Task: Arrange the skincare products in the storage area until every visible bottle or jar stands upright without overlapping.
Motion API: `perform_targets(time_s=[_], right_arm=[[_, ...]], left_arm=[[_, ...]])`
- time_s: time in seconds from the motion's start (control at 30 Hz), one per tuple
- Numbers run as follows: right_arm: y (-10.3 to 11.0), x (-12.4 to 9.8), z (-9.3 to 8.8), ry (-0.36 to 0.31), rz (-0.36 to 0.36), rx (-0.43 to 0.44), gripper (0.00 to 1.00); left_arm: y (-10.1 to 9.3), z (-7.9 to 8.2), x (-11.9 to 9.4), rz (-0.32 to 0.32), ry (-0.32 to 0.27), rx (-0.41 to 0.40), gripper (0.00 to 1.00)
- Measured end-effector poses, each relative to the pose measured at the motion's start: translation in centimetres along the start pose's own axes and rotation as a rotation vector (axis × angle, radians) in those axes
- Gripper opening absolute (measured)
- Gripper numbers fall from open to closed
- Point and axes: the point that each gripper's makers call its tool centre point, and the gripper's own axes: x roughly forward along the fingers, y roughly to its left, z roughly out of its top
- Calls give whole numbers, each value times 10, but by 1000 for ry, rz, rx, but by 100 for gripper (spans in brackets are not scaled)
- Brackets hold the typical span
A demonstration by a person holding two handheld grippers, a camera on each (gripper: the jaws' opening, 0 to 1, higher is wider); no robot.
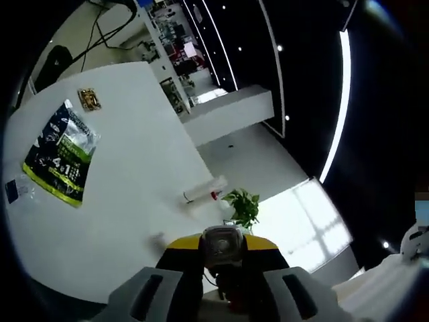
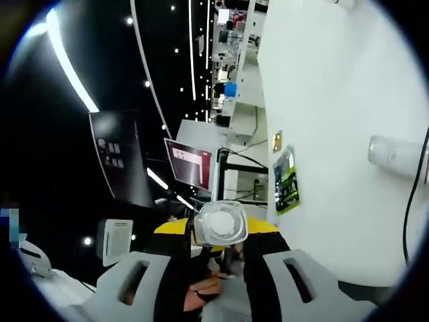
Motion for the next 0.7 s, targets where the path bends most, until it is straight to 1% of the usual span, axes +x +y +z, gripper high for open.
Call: perform_targets(time_s=[0.07, 0.1, 0.13, 0.17, 0.2, 0.23, 0.3, 0.37, 0.4, 0.43, 0.5, 0.53, 0.57, 0.6, 0.63, 0.67, 0.7], right_arm=[[4, -3, 3, -4, 28, 5, 21], [9, -5, 6, -5, 60, 4, 20], [11, -6, 6, 0, 70, -4, 19], [13, -7, 7, 6, 70, -36, 19], [15, -8, 8, 11, 82, -48, 18], [17, -9, 9, 11, 91, -54, 18], [22, -12, 11, 28, 112, -75, 17], [26, -16, 11, 61, 130, -102, 17], [27, -18, 11, 85, 131, -92, 17], [26, -21, 10, 110, 122, -72, 17], [29, -24, 11, 145, 128, -100, 17], [30, -28, 9, 189, 129, -118, 16], [31, -29, 10, 209, 128, -120, 16], [32, -30, 10, 225, 128, -118, 16], [34, -32, 9, 258, 133, -121, 16], [34, -33, 10, 269, 130, -121, 16], [34, -35, 7, 304, 128, -117, 16]], left_arm=[[-1, 0, 1, -12, 1, -18, 21], [-2, -1, 1, -26, 8, -37, 21], [-6, -5, 2, -52, 30, -76, 21], [-5, -6, 2, -53, 39, -60, 21], [-6, -6, 3, -57, 41, -58, 21], [-10, -11, 4, -75, 61, -48, 21], [-14, -15, 5, -97, 86, -55, 22], [-18, -19, 6, -119, 110, -49, 22], [-21, -23, 6, -141, 129, -40, 22], [-23, -29, 6, -148, 161, -45, 22], [-25, -35, 8, -161, 190, -29, 22], [-27, -39, 8, -169, 213, -33, 22], [-28, -42, 8, -176, 231, -33, 22], [-29, -45, 8, -183, 241, -33, 22], [-30, -48, 8, -191, 256, -31, 22], [-32, -48, 9, -198, 257, -30, 23], [-33, -49, 9, -203, 262, -36, 24]])
